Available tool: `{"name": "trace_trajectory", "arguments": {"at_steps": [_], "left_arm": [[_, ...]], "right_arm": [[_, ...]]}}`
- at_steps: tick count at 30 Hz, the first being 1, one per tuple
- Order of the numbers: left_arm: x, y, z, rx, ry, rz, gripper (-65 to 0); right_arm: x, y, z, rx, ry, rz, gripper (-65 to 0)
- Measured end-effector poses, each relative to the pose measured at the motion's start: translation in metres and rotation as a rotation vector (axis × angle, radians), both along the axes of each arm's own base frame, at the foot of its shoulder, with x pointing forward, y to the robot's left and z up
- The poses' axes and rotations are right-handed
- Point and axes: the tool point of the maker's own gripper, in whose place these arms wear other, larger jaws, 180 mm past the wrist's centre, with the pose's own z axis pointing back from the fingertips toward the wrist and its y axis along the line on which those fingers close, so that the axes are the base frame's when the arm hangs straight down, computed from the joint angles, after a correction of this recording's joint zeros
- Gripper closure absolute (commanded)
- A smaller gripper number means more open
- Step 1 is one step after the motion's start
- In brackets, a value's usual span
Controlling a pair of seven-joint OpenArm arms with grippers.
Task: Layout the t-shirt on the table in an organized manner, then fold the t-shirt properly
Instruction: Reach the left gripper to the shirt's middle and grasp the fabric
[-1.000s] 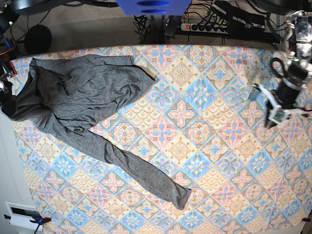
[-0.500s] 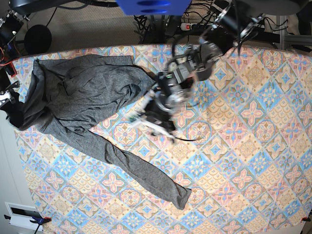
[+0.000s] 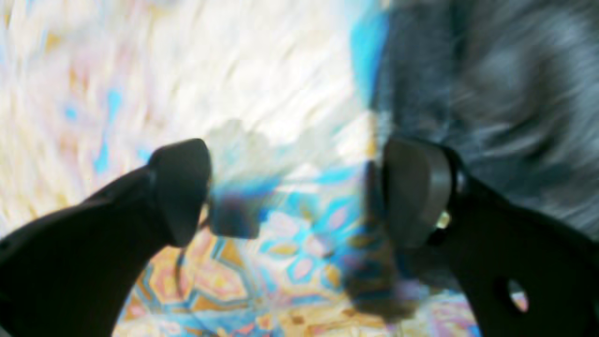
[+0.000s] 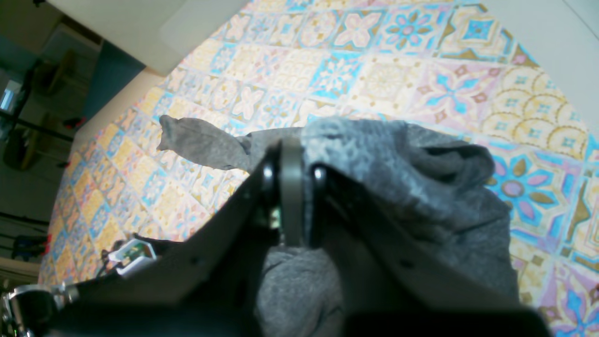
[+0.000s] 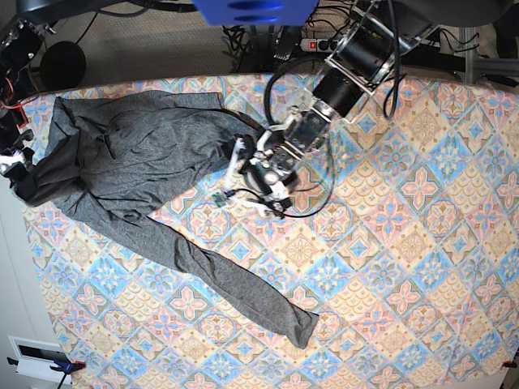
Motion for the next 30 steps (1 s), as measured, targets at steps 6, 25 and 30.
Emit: {"name": "trace_trajectory", "arguments": {"at_steps": [6,25,30], "left_arm": [[-0.019,0.034,0.005,-0.045,0.028,0.007,-57.6],[-0.07,-0.022,0.003,-0.408,0.216,0.152,-44.2],[-0.067,-0.025,-0.006,-0.451,0.221,0.177,-32.2]], "right_arm": [[0.003,0.0,0.002,0.005,-0.011,-0.004,0.0],[0.006,0.008,-0.002,0.055,-0.04,-0.015,0.0],[0.006,0.008,-0.002,0.055,-0.038,-0.016,0.0]]}}
